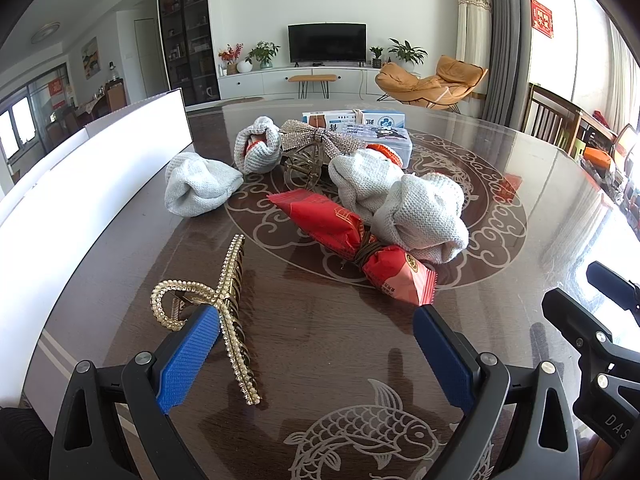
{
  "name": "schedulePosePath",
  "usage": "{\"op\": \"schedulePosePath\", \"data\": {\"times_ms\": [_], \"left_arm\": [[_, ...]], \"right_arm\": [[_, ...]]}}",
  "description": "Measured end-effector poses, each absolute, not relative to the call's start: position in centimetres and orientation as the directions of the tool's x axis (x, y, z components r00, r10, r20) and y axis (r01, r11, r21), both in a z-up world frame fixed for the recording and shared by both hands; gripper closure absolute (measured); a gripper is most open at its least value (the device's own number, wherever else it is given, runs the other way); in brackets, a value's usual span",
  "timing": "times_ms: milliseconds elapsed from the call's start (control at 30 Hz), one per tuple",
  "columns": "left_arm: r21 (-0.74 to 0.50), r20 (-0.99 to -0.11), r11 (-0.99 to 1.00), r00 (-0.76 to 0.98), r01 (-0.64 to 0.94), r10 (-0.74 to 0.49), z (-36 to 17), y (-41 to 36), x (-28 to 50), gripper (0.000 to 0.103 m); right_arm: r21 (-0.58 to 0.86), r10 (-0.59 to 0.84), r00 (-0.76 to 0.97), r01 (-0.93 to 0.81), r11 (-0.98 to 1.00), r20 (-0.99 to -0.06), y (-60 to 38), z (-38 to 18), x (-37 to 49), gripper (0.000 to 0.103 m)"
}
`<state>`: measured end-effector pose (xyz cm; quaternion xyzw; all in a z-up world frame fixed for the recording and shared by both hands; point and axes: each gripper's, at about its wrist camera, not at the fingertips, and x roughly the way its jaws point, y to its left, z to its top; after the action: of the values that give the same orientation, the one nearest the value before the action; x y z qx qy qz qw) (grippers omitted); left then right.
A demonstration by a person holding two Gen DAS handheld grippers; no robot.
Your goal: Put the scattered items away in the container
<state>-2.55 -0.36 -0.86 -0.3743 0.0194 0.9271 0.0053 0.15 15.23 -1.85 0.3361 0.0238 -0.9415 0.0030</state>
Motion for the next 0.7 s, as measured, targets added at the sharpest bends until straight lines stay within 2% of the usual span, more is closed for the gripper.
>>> {"op": "schedulePosePath", "data": {"times_ms": [700], "left_arm": [[0.049, -0.698, -0.998, -0.716, -0.035, -0.01, -0.99, -0.11, -2.66, 0.004]], "right_arm": [[-0.039, 0.006, -0.77, 0.024, -0.999, -0.638, 15.22, -1.76, 0.14, 0.029]]}}
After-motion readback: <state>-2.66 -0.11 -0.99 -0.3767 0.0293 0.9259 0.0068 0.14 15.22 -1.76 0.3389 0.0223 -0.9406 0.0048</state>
